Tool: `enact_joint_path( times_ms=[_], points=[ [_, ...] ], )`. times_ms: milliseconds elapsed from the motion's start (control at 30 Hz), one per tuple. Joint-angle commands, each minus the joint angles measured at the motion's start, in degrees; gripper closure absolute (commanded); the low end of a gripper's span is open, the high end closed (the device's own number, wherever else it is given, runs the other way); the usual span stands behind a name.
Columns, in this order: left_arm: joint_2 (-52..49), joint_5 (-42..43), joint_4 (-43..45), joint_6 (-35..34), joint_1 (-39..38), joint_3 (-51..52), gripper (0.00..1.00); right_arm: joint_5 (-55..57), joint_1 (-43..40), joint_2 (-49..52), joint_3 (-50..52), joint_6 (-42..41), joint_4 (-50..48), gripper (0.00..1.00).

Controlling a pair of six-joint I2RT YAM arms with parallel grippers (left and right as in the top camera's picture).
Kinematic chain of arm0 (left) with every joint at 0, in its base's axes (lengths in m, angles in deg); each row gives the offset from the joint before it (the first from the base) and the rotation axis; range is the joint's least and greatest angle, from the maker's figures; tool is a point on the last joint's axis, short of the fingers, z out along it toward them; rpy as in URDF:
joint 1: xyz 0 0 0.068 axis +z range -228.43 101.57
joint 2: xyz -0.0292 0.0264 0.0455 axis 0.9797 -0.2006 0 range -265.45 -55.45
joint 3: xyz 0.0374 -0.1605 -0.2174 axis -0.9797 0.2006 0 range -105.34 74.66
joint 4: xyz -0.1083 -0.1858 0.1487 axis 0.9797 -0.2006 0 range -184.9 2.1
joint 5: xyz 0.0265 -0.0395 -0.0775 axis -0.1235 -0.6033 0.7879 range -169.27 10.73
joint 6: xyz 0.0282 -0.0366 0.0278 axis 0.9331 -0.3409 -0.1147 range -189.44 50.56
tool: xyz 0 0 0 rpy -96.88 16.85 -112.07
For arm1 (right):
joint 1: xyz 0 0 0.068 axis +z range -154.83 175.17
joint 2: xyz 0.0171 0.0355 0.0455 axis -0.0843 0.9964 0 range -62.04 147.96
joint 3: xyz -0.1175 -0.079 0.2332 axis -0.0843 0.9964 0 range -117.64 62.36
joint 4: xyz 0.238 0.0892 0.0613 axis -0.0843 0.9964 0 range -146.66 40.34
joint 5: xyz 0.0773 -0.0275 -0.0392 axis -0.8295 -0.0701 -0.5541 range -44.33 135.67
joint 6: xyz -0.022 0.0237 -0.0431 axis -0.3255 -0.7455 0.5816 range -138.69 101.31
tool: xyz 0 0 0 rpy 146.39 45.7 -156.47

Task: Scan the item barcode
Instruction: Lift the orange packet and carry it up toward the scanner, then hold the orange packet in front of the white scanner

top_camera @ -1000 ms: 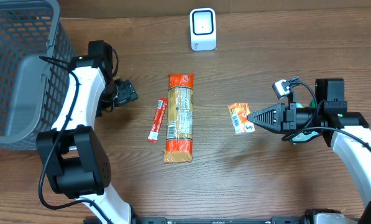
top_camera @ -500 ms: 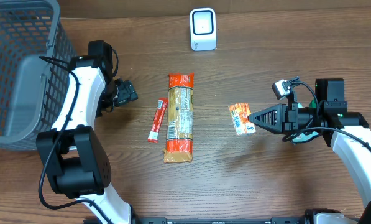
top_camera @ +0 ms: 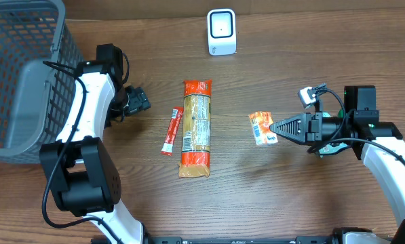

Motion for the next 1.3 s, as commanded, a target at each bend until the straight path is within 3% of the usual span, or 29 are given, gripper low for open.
enact_joint_path(
  times_ms=[0, 233, 500, 800, 1000, 1133, 1267],
  points=[
    [0.96, -0.31, 0.17, 1.53, -0.13, -0.11, 0.00, 21.00, 0.76, -1.22, -1.55, -0.11, 1.18, 0.96],
    [0.96, -0.28, 0.17, 1.53, -0.13, -0.11, 0.00, 47.98, 2.51, -0.87, -1.16, -0.15, 3.89, 0.96],
    [0.96, -0.31, 0.17, 1.53, -0.13, -0.11, 0.00, 51.84, 2.62, -0.79, -6.95, -4.42, 7.23, 0.97],
    [0.96, -0.31, 0.20, 1.53, -0.13, -0.11, 0.00, 66.86, 8.31, 2.62, -41.03, -4.04, 32.13, 0.97],
    [0.96, -0.31, 0.20, 1.53, -0.13, -0.11, 0.00, 75.19, 14.67, 17.07, -75.69, -3.96, 47.54, 0.97],
    [0.96, -0.28, 0.17, 1.53, -0.13, -0.11, 0.00, 81.40, 18.34, 24.96, -88.21, -2.34, 48.85, 0.96],
    [0.96, -0.31, 0.17, 1.53, -0.13, -0.11, 0.00, 88.72, 22.40, 31.01, -89.72, 4.26, 42.03, 0.96]
  ],
)
